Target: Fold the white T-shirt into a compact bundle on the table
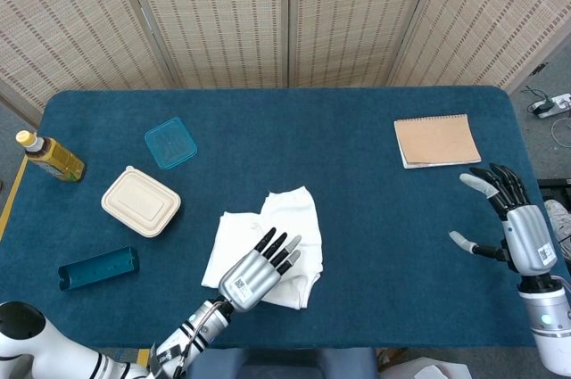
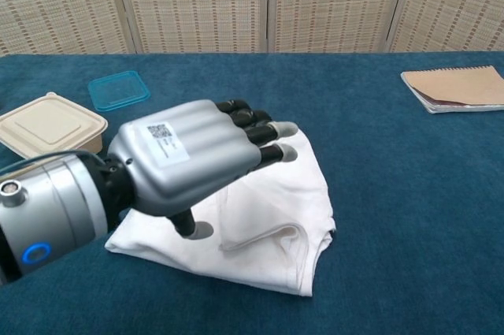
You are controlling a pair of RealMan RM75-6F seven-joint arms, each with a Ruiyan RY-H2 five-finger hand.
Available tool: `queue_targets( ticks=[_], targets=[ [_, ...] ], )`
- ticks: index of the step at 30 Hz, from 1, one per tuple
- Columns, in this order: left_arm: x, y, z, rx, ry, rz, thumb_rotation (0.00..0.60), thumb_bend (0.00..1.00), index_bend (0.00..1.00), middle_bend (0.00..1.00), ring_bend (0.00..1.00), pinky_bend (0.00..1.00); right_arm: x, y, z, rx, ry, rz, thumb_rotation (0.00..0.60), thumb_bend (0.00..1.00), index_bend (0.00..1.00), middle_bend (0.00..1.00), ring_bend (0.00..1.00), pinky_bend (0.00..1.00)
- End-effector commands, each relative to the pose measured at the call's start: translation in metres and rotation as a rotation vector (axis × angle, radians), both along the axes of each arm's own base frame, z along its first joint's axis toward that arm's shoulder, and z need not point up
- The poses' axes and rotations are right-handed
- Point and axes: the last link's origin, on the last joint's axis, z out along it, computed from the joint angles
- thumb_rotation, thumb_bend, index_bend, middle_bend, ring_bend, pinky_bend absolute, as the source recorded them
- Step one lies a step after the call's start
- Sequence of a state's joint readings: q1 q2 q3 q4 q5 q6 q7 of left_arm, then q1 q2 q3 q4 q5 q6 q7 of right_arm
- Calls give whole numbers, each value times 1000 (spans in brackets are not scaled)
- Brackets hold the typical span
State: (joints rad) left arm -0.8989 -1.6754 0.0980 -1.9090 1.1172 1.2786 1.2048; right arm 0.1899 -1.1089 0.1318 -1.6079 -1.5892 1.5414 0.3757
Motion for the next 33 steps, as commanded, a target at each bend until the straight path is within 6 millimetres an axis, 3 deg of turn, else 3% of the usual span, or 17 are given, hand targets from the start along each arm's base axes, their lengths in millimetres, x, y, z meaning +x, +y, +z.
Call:
queue_targets(
  ticks=[1, 10, 19, 26, 33],
  targets=[
    [-9, -4, -12, -17, 14, -10, 600, 178, 157, 8, 0, 47, 1, 0, -1, 1, 1, 0, 600, 71, 205, 154, 35, 15],
    [-19, 3, -35, -28, 2, 27, 600, 178, 214, 9, 0, 48, -1, 1, -1, -1, 8, -12, 600, 71, 206, 154, 35, 15],
    [-13, 11, -42, -20, -32, 47, 600, 178, 292, 20, 0, 48, -1, 1, -2, 1, 6, -23, 600, 71, 207, 154, 35, 15],
    [-9, 13, -47, -45, -78, 54, 600, 183, 436, 81, 3, 48, -4, 1, -1, -2, 2, -33, 600, 71, 211, 154, 35, 15],
    [-7, 19, -52, -52, -129, 43, 600, 343, 580, 179, 65, 58, -7, 2, 1, -7, -2, -40, 600, 70, 219, 154, 35, 15]
  ],
)
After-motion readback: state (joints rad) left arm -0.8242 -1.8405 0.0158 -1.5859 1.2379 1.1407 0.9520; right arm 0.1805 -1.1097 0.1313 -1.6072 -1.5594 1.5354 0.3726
